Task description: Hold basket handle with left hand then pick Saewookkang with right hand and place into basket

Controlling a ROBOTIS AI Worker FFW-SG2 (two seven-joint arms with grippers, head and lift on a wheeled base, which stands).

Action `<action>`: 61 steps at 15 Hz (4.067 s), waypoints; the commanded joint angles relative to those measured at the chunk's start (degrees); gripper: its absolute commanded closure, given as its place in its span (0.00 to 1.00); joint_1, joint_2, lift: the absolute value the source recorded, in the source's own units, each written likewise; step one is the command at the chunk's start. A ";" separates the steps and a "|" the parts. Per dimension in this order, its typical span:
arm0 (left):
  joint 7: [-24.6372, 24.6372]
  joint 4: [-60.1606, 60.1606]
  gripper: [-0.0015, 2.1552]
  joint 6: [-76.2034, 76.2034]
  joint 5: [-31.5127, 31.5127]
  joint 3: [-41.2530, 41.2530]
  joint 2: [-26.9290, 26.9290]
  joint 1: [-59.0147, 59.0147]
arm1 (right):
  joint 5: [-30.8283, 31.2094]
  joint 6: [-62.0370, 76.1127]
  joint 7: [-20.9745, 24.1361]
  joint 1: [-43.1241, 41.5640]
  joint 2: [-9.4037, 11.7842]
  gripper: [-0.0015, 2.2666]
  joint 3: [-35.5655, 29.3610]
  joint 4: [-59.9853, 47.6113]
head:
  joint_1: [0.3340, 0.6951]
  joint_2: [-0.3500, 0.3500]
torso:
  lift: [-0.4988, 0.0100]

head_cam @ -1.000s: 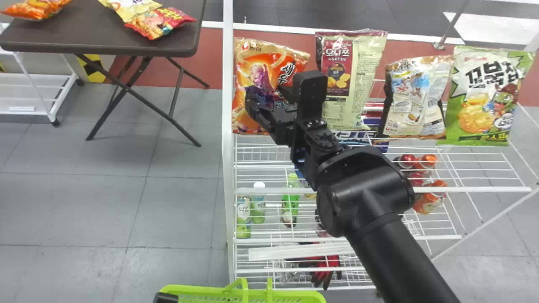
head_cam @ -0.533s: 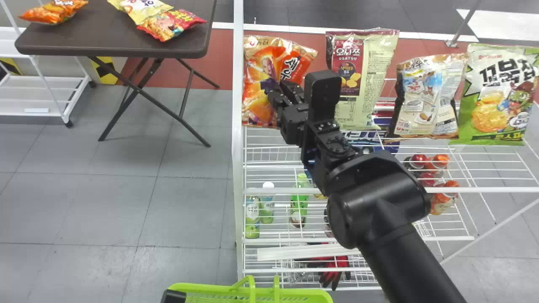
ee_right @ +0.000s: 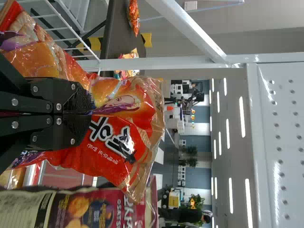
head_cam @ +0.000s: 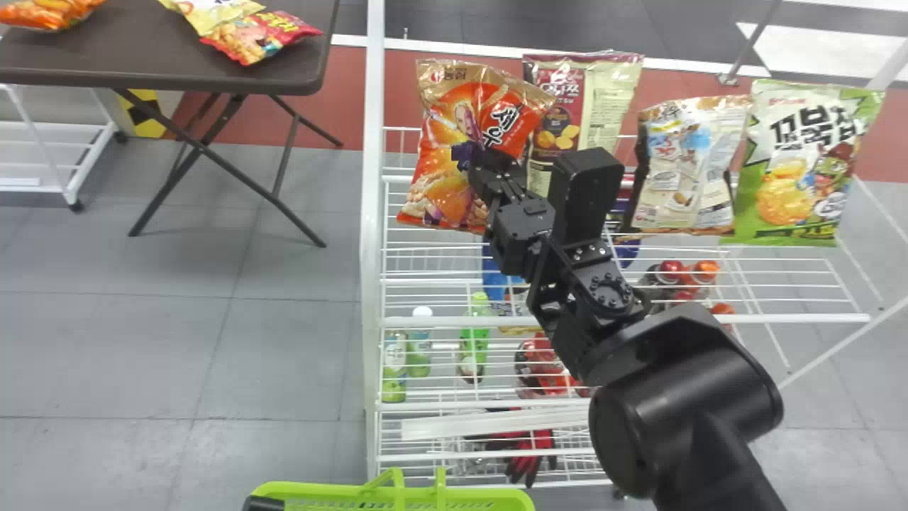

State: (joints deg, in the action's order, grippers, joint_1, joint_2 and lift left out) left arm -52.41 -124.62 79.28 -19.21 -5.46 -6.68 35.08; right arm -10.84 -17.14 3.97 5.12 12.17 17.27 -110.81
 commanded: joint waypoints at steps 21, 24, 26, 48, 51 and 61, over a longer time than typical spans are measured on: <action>0.73 -7.65 0.82 -0.04 -0.12 -0.34 0.88 3.85 | -22.91 -72.94 -8.63 33.47 3.30 0.99 -29.22 -48.53 | 1.00 0.00 | 0.94; 0.64 -8.62 0.82 -0.04 -0.12 -0.43 0.88 4.12 | -21.41 -72.94 -8.71 33.12 3.56 0.99 -23.77 -44.49 | 1.00 0.00 | 0.94; 0.56 -8.97 0.82 -0.04 -0.12 -0.51 0.88 4.20 | -19.30 -72.94 -8.63 32.76 3.56 0.99 -19.29 -41.85 | 1.00 0.00 | 0.94; 0.03 -8.53 0.82 -0.92 0.05 -0.43 0.79 4.29 | -15.43 -47.51 -17.41 32.85 -1.71 0.03 -26.41 -32.98 | 1.00 0.00 | 0.94; 0.20 -8.35 0.82 -1.44 -0.04 -0.16 0.79 4.29 | -17.63 -33.45 -18.65 34.70 -3.38 0.03 -30.54 -33.33 | 1.00 0.00 | 0.94; 0.03 -6.07 0.82 -4.78 -0.39 0.28 1.14 4.20 | -3.74 11.91 -11.44 39.62 -4.35 0.04 -25.09 -23.49 | 1.00 0.00 | 0.94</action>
State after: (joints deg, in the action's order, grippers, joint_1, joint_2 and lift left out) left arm -52.23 -131.30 75.34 -19.39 -5.23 -5.60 39.28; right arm -18.28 -6.35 -8.70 44.06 7.87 -10.38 -134.96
